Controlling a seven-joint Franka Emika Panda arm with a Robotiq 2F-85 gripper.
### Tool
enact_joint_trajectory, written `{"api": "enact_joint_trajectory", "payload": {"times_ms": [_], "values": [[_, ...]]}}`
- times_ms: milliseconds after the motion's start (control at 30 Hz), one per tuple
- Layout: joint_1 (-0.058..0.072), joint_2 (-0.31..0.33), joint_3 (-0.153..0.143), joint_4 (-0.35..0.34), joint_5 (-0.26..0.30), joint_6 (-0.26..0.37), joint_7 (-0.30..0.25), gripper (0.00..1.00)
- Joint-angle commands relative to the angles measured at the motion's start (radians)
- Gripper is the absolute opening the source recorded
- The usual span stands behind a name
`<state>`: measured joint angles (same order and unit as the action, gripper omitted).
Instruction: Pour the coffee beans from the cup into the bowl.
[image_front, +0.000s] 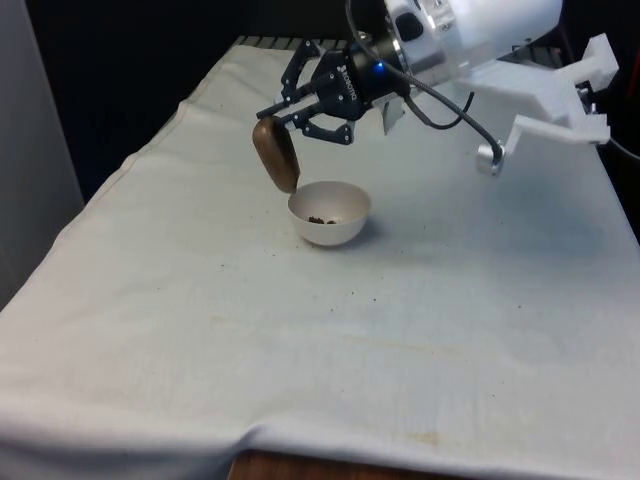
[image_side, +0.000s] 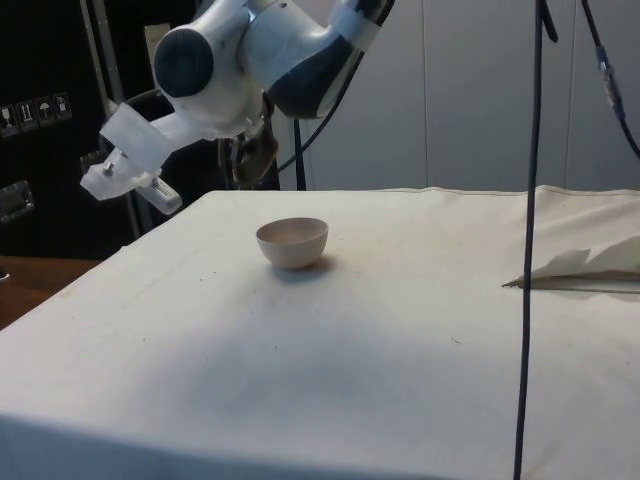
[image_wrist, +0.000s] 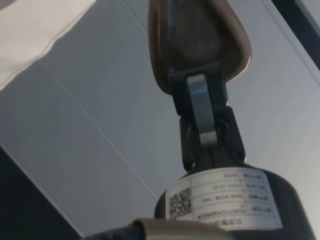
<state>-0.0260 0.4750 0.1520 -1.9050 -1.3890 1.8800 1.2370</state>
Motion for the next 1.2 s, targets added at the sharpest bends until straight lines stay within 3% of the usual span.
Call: {"api": "enact_joint_trajectory", "payload": {"times_ms": [0, 133, 167, 200, 467, 500, 533, 733, 767, 800, 967, 1000, 1033, 1167], "values": [[-0.007, 0.001, 0.002, 0.003, 0.011, 0.020, -0.003, 0.00], [-0.008, 0.002, -0.007, 0.005, 0.028, 0.044, -0.003, 0.00], [0.000, 0.000, -0.011, 0.002, 0.022, 0.030, 0.000, 0.00], [-0.008, 0.003, -0.009, 0.006, 0.032, 0.050, -0.003, 0.00], [-0.009, 0.005, -0.035, 0.012, 0.062, 0.113, 0.000, 0.00], [-0.001, 0.001, -0.037, 0.006, 0.055, 0.093, 0.000, 0.00], [-0.009, 0.005, -0.038, 0.012, 0.065, 0.120, 0.000, 0.00], [-0.011, 0.011, -0.064, 0.024, 0.079, 0.180, -0.009, 0.00], [-0.002, 0.009, -0.068, 0.021, 0.070, 0.163, 0.000, 0.00], [-0.012, 0.012, -0.068, 0.025, 0.081, 0.189, -0.009, 0.00], [-0.014, 0.019, -0.095, 0.029, 0.095, 0.243, -0.009, 0.00], [-0.004, 0.014, -0.099, 0.024, 0.087, 0.227, -0.001, 0.00], [-0.013, 0.021, -0.100, 0.030, 0.098, 0.250, -0.009, 0.00], [-0.015, 0.029, -0.120, 0.035, 0.113, 0.292, -0.010, 0.00]]}}
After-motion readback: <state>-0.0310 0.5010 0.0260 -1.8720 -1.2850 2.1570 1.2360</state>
